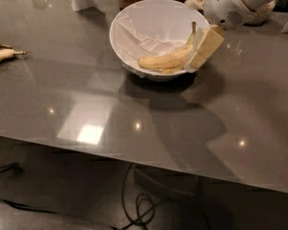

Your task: Pick banana from white bowl

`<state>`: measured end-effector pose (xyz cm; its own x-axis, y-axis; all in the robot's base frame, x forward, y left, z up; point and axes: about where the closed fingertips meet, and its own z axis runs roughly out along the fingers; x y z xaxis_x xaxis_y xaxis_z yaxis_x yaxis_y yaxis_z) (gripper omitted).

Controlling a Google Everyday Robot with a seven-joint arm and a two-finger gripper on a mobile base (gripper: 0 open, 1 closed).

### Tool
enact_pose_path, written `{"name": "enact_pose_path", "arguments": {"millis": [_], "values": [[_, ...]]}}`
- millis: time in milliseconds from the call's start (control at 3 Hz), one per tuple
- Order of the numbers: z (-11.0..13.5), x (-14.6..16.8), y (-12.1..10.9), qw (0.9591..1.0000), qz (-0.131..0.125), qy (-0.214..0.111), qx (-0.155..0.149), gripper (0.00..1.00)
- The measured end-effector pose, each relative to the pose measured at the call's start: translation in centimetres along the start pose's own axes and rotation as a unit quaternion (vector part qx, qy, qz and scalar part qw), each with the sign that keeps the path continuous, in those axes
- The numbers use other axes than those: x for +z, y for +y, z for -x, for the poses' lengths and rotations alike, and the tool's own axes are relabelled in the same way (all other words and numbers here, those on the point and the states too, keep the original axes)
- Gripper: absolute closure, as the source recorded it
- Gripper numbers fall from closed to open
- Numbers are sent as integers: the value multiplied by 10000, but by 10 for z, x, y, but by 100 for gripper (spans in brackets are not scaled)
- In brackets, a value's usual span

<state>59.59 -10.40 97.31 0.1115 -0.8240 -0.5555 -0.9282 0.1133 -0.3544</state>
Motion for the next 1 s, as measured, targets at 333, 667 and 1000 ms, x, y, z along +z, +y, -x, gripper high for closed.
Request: {"name": "enact_pose_path", "arguments": {"millis": [333,667,1000], "values": [[9,23,-26,9994,29,-208,-263,12],[7,48,-41,9988,186,-236,-394,33],[-6,69,-44,9984,401,-115,-386,31]]}}
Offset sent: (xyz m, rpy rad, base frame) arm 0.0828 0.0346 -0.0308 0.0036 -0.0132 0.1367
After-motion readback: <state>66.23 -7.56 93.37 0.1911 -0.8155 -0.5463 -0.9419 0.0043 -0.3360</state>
